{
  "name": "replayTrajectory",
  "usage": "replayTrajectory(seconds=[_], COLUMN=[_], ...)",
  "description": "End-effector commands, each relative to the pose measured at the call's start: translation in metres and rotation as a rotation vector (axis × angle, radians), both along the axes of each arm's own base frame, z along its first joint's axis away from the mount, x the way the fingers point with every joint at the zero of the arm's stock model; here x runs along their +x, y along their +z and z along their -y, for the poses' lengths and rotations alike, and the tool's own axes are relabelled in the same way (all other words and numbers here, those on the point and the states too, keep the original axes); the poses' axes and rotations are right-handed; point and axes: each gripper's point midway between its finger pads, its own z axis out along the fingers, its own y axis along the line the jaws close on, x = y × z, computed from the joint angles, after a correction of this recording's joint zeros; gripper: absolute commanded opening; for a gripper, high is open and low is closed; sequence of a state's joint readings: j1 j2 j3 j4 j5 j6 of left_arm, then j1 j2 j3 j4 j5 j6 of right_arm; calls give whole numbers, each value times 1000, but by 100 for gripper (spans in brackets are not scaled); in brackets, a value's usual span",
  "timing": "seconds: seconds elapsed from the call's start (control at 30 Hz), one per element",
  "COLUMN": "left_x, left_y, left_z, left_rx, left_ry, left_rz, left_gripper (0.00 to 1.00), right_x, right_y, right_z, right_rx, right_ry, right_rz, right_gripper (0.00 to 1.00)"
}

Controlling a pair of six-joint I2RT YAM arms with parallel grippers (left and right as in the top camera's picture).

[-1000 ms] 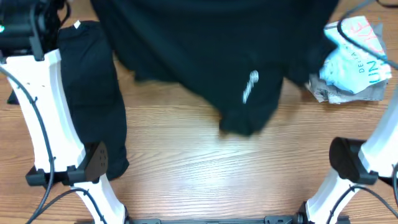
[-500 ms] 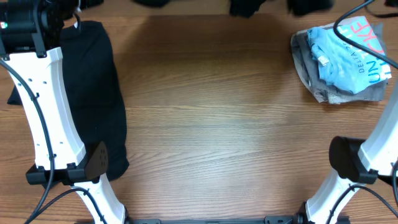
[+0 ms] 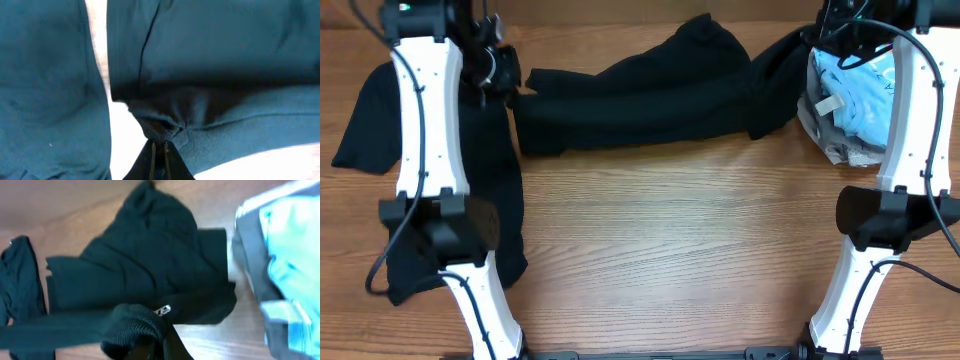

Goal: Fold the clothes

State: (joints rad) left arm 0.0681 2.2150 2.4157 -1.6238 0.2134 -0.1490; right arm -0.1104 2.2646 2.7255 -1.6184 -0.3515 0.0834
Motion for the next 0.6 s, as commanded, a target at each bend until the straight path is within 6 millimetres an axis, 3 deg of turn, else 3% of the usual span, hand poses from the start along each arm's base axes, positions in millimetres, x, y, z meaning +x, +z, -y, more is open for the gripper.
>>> replayTrajectory(seconds=[0.0, 0.1, 0.37, 0.43, 0.57], left_x=[-10, -20, -28, -36, -67], left_y=[0, 1, 20, 25, 34], left_z=[-2, 4, 24, 24, 3], left_rx=[12, 11, 21, 46, 167], left_ry=[-38, -75, -128, -120, -38], left_rz=[-20, -51, -10, -8, -41], left_gripper=[4, 4, 4, 4, 5], right_x=[-18, -28, -61, -72, -106], right_y=[26, 29, 81, 81, 61], right_z=[-3, -5, 1, 6, 10], right_rx=[-6, -9, -63, -93, -123], right_ry=[24, 33, -15, -40, -55], right_rz=[36, 20, 124, 105, -2], right_gripper=[4, 4, 4, 4, 4])
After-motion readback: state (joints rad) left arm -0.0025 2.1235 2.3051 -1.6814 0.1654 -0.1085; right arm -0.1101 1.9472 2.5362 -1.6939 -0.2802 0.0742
